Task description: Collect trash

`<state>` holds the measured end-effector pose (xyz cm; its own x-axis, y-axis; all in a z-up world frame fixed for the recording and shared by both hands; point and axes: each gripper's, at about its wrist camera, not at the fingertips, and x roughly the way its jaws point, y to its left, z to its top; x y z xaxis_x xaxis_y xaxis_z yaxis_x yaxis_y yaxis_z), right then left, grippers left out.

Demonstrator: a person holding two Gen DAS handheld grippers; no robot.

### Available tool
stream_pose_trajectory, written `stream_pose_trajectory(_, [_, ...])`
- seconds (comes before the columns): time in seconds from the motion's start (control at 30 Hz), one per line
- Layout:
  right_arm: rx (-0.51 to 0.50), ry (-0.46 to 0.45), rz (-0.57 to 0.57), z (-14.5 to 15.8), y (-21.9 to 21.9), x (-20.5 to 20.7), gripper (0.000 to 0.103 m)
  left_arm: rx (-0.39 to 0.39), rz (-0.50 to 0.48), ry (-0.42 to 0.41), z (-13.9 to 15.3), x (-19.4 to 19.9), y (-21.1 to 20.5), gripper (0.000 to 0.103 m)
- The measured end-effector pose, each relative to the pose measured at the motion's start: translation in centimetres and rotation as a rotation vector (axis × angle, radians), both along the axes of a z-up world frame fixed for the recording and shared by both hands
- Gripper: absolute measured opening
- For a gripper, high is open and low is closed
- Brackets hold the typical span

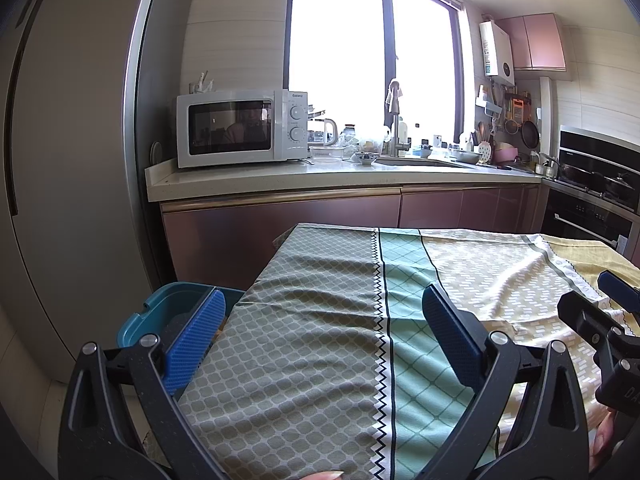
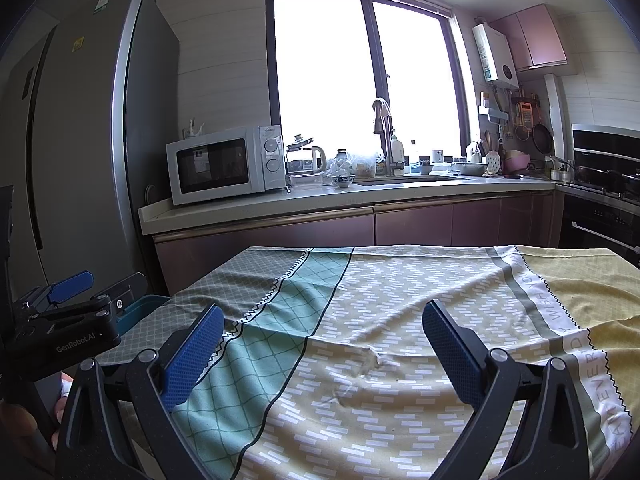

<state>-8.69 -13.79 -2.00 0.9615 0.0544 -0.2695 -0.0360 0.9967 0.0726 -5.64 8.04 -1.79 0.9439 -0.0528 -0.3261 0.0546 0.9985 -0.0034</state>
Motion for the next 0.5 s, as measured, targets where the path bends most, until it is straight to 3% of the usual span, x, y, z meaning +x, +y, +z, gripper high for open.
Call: stream_pose_trajectory(0.5, [-0.002,0.000,0.000,-0.01,0.02,-0.06,0.096,0.000,-0.001,-0.001,-0.02,0.04,0.02,0.097])
